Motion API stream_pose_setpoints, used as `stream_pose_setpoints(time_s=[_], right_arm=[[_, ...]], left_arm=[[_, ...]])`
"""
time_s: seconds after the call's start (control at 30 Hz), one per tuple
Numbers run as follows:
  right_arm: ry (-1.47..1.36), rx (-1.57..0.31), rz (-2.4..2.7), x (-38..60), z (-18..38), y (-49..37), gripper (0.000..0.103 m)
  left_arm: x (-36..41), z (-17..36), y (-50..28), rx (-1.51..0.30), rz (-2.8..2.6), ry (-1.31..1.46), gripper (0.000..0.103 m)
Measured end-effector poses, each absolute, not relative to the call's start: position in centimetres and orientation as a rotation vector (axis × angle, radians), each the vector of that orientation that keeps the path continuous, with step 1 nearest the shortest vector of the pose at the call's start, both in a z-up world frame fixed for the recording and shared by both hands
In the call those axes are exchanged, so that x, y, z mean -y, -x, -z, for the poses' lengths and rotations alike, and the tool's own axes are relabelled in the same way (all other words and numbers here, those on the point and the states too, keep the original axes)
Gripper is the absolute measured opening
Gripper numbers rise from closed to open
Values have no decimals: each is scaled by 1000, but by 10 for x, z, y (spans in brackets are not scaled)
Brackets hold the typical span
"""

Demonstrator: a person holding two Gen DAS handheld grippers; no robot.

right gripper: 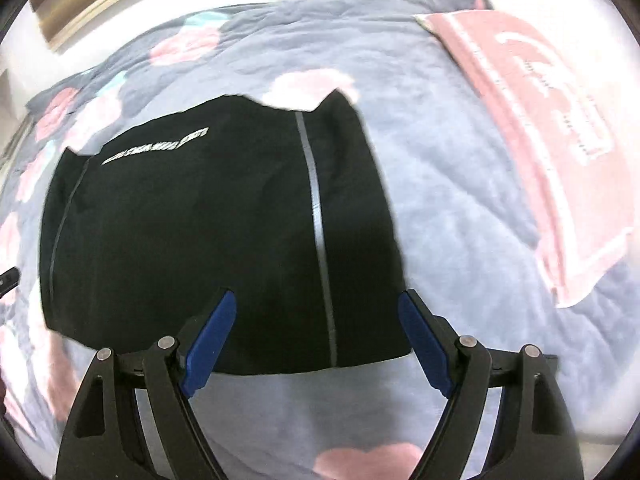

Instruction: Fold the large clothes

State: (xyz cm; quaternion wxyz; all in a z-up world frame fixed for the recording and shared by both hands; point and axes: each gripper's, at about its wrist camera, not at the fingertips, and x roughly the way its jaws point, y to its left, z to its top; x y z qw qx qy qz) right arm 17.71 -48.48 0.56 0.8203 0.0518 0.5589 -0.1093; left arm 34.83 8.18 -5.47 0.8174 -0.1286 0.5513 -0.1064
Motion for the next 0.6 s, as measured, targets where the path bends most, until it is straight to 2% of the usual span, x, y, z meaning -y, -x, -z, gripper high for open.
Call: stream_pose_setpoints(time_s=[0.6], right_arm=[[-178, -1159, 245, 521, 11, -230, 85]], left_arm=[[-93, 70, -406, -1182, 126, 270, 60]])
